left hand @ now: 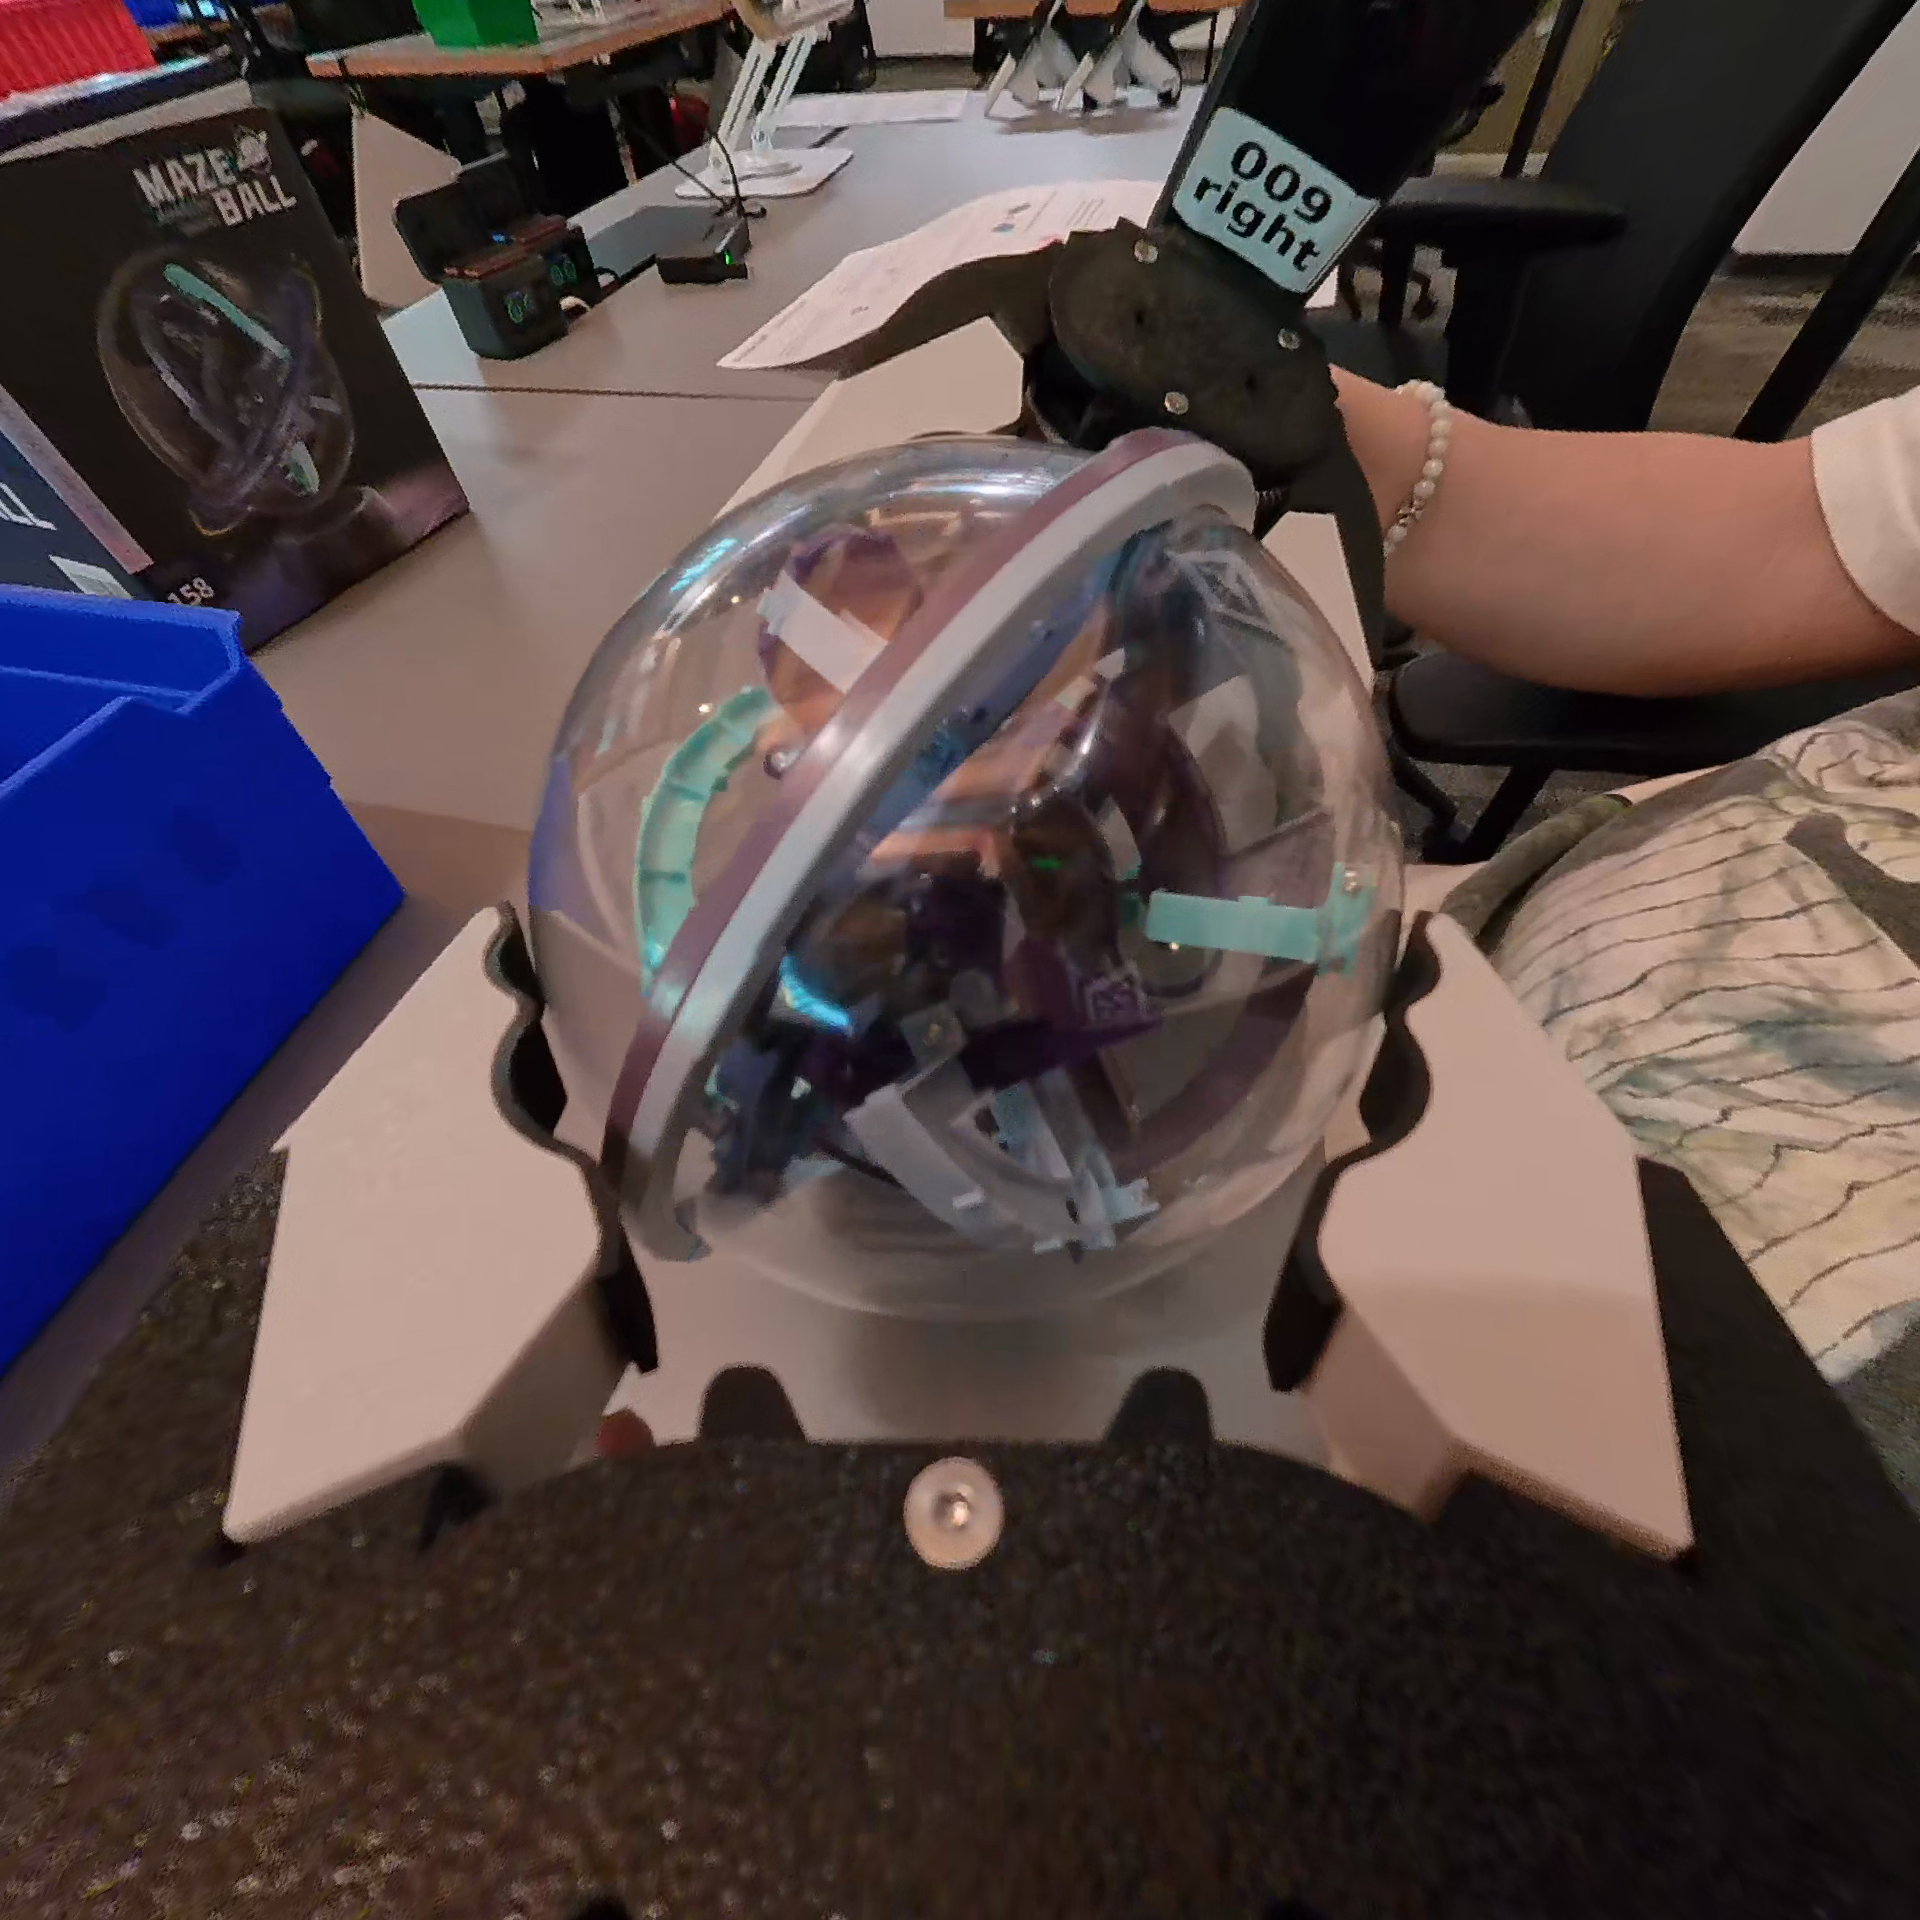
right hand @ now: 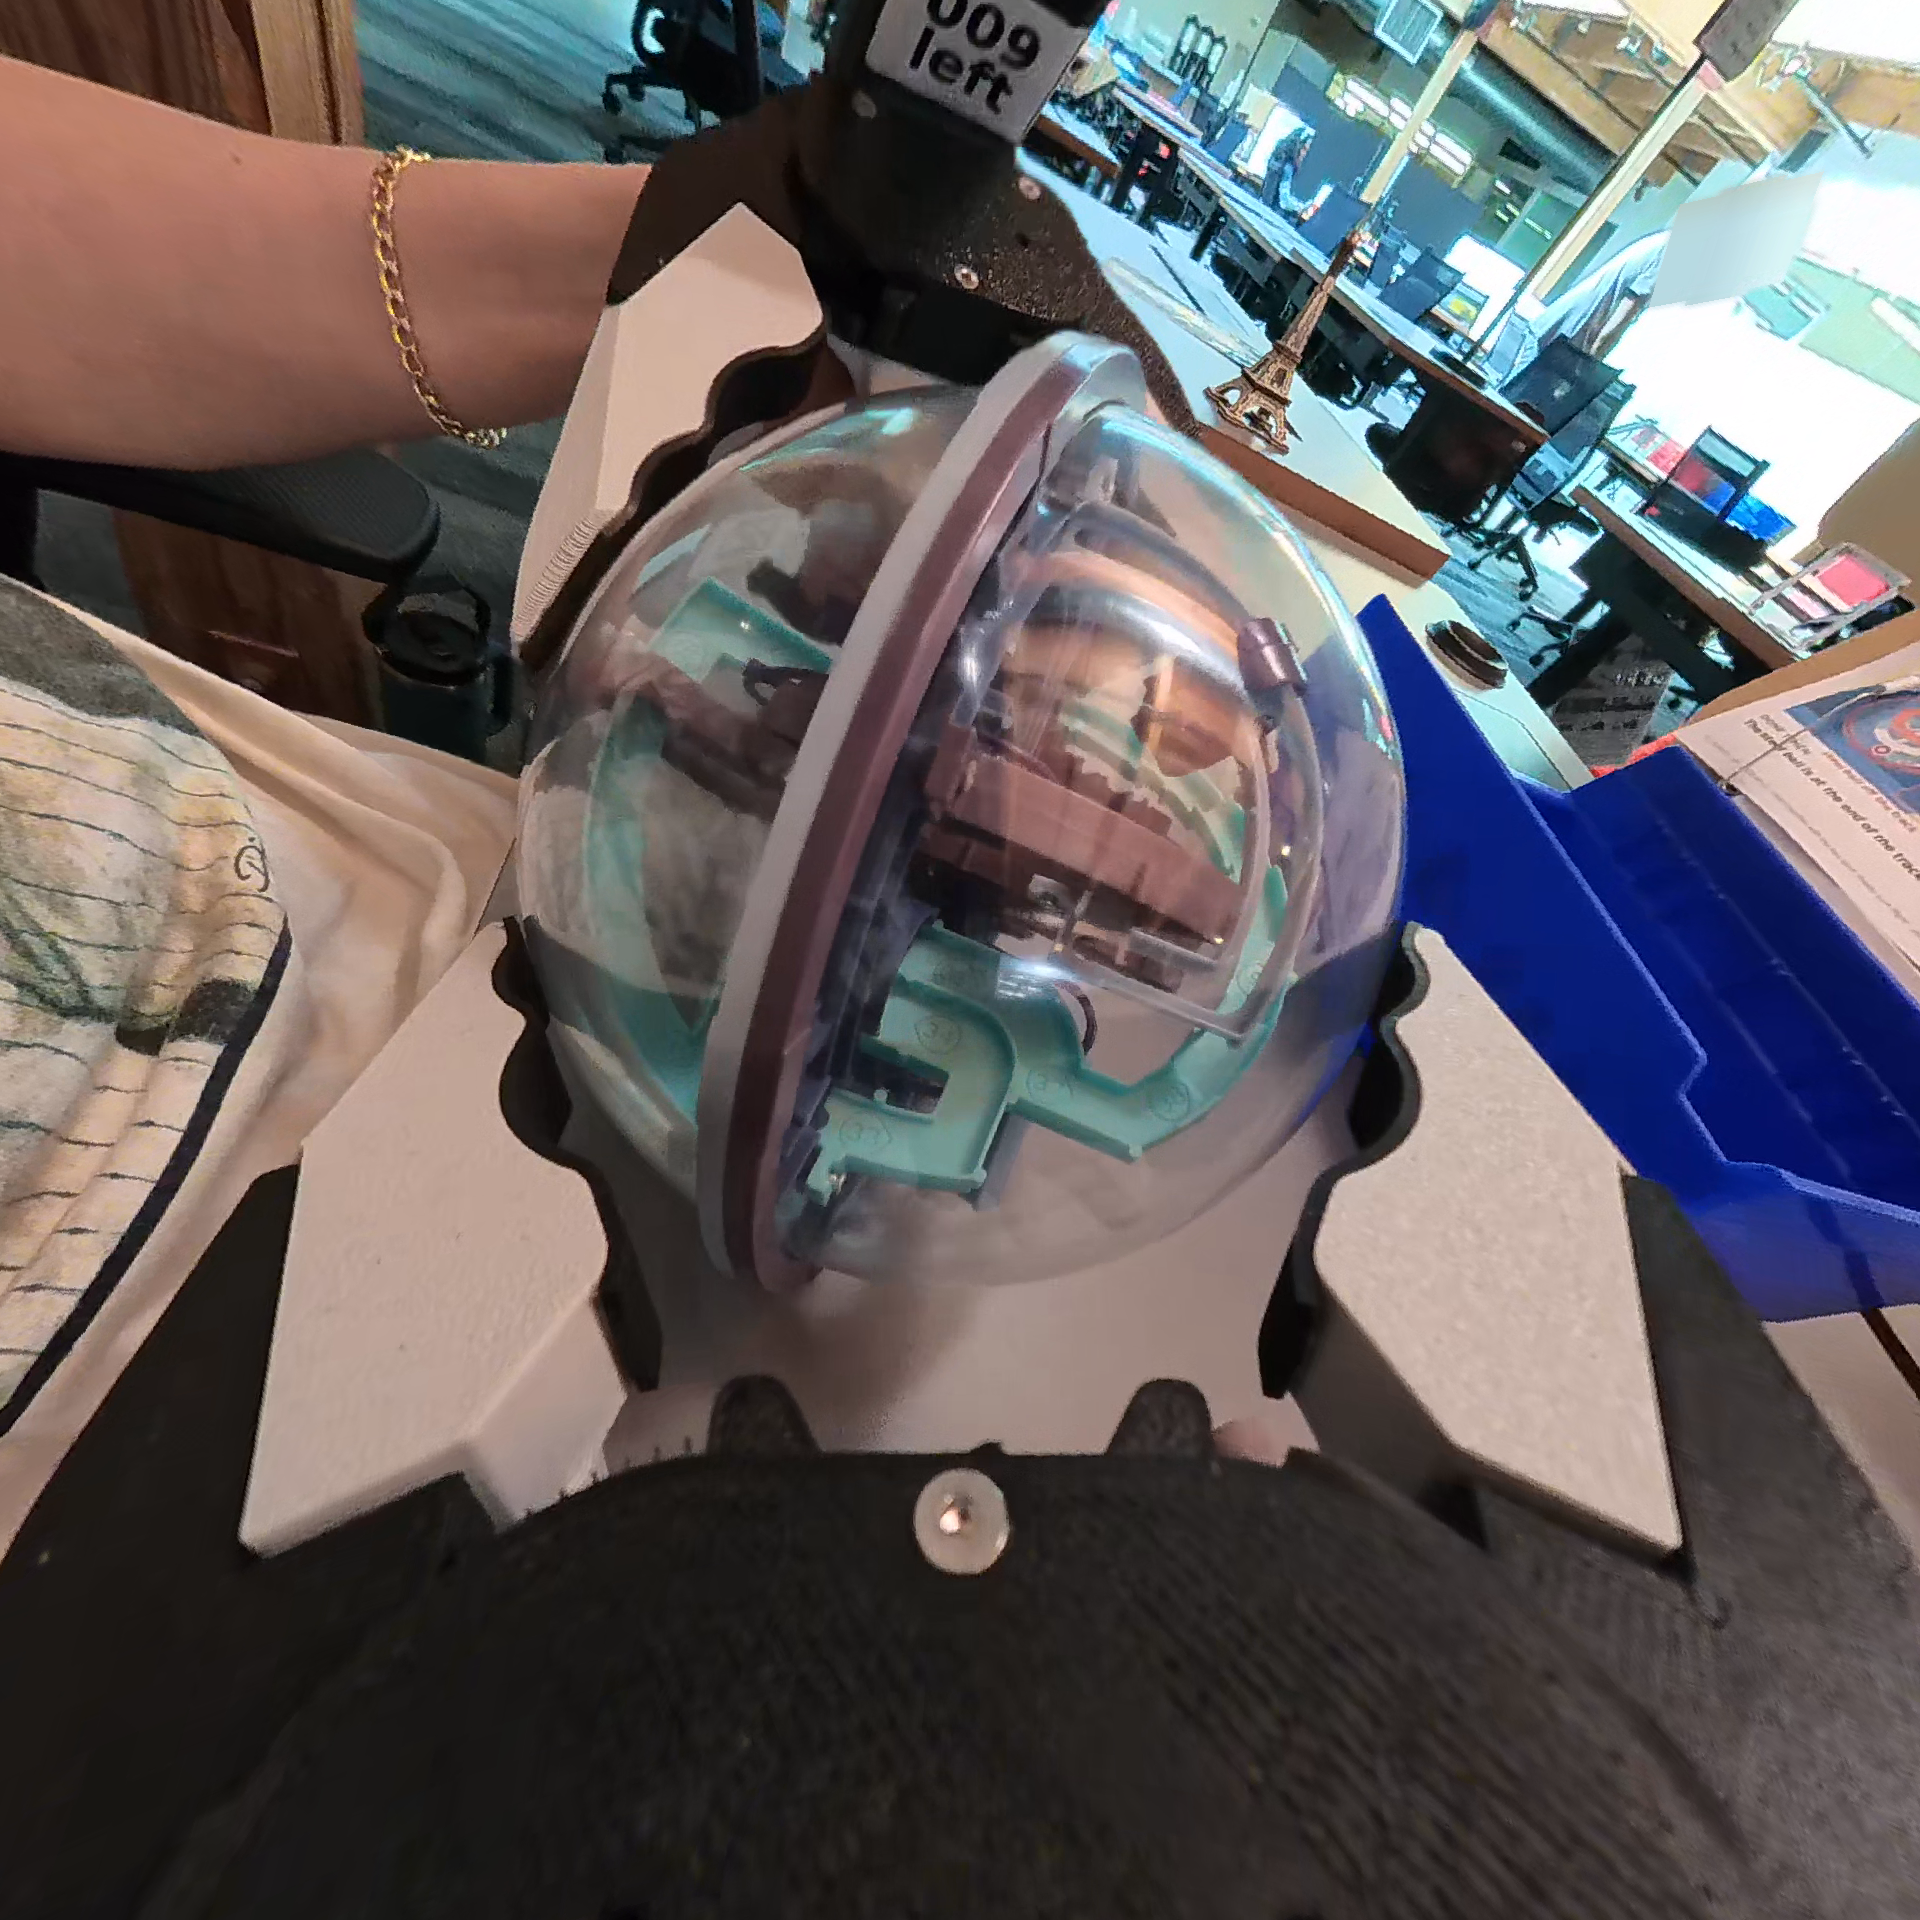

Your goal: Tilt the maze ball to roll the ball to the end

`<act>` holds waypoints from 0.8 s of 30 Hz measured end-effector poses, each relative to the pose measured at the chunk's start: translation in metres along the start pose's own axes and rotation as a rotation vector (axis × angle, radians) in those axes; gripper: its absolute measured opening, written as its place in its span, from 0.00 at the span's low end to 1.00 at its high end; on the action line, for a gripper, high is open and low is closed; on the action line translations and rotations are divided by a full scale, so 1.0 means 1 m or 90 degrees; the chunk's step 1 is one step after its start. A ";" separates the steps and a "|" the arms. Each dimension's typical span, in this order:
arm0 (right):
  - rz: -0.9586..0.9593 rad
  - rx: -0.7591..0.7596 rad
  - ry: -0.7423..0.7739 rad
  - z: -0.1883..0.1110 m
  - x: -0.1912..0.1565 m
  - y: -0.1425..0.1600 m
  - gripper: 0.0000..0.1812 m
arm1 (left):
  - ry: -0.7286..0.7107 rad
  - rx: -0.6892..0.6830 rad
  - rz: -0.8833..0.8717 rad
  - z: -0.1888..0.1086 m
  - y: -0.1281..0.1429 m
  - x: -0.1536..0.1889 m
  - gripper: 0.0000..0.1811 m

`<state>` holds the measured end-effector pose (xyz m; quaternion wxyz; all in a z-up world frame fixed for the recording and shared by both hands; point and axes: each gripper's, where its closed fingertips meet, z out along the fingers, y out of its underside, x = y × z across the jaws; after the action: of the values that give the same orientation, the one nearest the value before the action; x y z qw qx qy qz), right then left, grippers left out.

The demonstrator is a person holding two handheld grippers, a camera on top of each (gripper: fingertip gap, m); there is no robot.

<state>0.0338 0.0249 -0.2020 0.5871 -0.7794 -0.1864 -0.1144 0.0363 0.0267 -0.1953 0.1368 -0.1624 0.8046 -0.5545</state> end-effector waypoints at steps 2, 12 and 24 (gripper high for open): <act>-0.002 0.002 0.000 0.001 0.000 -0.001 0.84 | 0.006 0.013 0.002 -0.001 0.000 0.000 0.84; -0.023 -0.072 -0.067 -0.011 -0.014 0.022 0.81 | 0.074 0.033 -0.039 -0.029 -0.007 0.013 0.63; 0.120 -0.056 -0.102 -0.034 -0.012 0.020 0.70 | 0.091 0.047 -0.107 -0.033 -0.005 0.007 0.56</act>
<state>0.0329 -0.0145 -0.2143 0.5440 -0.8249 -0.1535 -0.0046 0.0167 0.0501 -0.1789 0.0380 -0.1839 0.7749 -0.6035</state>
